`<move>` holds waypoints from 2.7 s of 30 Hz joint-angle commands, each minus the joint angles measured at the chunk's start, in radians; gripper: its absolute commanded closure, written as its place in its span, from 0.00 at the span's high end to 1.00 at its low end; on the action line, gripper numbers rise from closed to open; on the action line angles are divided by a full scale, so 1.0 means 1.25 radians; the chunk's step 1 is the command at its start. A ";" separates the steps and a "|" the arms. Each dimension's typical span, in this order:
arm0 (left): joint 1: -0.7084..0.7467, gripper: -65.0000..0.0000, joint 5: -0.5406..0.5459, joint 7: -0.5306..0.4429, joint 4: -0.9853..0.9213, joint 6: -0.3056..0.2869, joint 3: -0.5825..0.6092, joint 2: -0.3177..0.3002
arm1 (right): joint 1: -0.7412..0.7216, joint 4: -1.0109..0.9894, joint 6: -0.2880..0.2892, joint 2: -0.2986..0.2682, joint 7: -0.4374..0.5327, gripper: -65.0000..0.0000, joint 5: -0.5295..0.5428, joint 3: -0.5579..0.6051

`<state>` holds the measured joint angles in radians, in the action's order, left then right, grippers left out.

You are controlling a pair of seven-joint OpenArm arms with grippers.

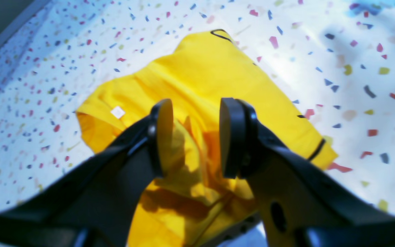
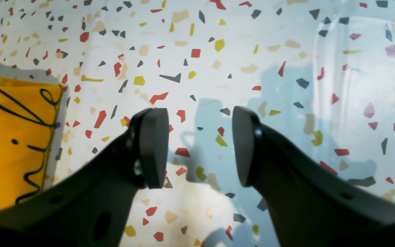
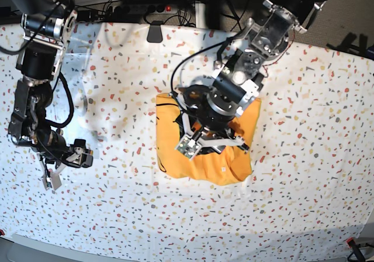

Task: Fold the T-shirt properly
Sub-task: 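Grasp the folded bundle's edge with the left gripper, then drag the held bundle edge with the left gripper to square it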

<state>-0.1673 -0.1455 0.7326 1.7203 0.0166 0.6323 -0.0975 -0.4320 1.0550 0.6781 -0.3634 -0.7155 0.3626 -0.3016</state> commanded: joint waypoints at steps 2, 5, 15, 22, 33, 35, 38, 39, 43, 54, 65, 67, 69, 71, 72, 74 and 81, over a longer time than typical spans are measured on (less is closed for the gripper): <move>-0.015 0.34 -0.019 -0.023 0.009 0.003 -0.002 0.005 | -0.025 0.015 0.002 -0.013 0.009 0.46 0.013 -0.002; -0.016 0.34 -0.057 -0.046 -0.015 0.004 -0.002 0.005 | -0.025 0.015 0.002 -0.013 0.009 0.46 0.013 -0.002; -0.042 0.34 -0.051 -0.039 -0.125 0.005 -0.002 0.005 | -0.025 0.015 0.002 -0.013 0.009 0.46 0.034 -0.002; -0.042 0.22 -0.054 -0.036 -0.124 0.005 -0.002 0.005 | -0.025 0.015 0.002 -0.013 0.009 0.46 0.034 -0.002; -0.042 0.00 -0.233 0.124 -0.068 0.057 -0.002 0.005 | -0.025 0.015 0.002 -0.013 0.009 0.46 0.034 -0.002; -0.041 0.00 -0.262 0.169 -0.047 0.063 -0.002 0.005 | -0.025 0.015 0.002 -0.013 0.009 0.46 0.034 -0.002; -0.041 0.00 -0.298 0.205 -0.029 0.063 -0.002 0.004 | -0.025 0.015 0.002 -0.013 0.009 0.46 0.034 -0.002; -0.041 0.00 -0.310 0.214 -0.029 0.063 -0.002 0.004 | -0.025 0.015 0.002 -0.013 0.009 0.46 0.034 -0.002; -0.041 0.00 -0.324 0.263 -0.029 0.063 -0.002 -0.003 | -0.025 0.015 0.002 -0.013 0.008 0.46 0.034 -0.002; -0.041 0.00 -0.323 0.387 -0.029 0.172 -0.002 -0.032 | -0.025 0.015 0.002 -0.013 0.009 0.46 0.034 -0.002; -0.034 0.00 -0.373 0.421 -0.029 0.334 -0.002 -0.031 | -0.025 0.015 0.002 -0.013 0.009 0.46 0.034 -0.002; -0.027 0.00 -0.403 0.423 -0.029 0.400 -0.002 -0.031 | -0.025 0.015 0.002 -0.013 0.009 0.46 0.034 -0.002; -0.020 0.01 -0.416 0.423 -0.029 0.434 -0.002 -0.031 | -0.025 0.015 0.002 -0.013 0.009 0.46 0.034 -0.002; -0.014 0.06 -0.416 0.422 -0.029 0.433 -0.002 -0.031 | -0.025 0.015 0.002 -0.013 0.010 0.46 0.034 -0.002; -0.012 0.07 -0.415 0.423 -0.029 0.433 -0.002 -0.031 | -0.025 0.015 0.002 -0.013 0.010 0.46 0.034 -0.002; -0.013 0.07 -0.415 0.423 -0.029 0.433 -0.002 -0.031 | -0.025 0.015 0.002 -0.013 0.010 0.46 0.034 -0.002; -0.013 0.07 -0.415 0.423 -0.029 0.434 -0.002 -0.031 | -0.025 0.015 0.002 -0.012 0.018 0.46 0.034 -0.002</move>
<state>-0.1635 -0.6384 1.2720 1.6627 0.5499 0.6331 -0.1383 -0.4320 1.0550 0.6781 -0.3630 -0.7204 0.3893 -0.3016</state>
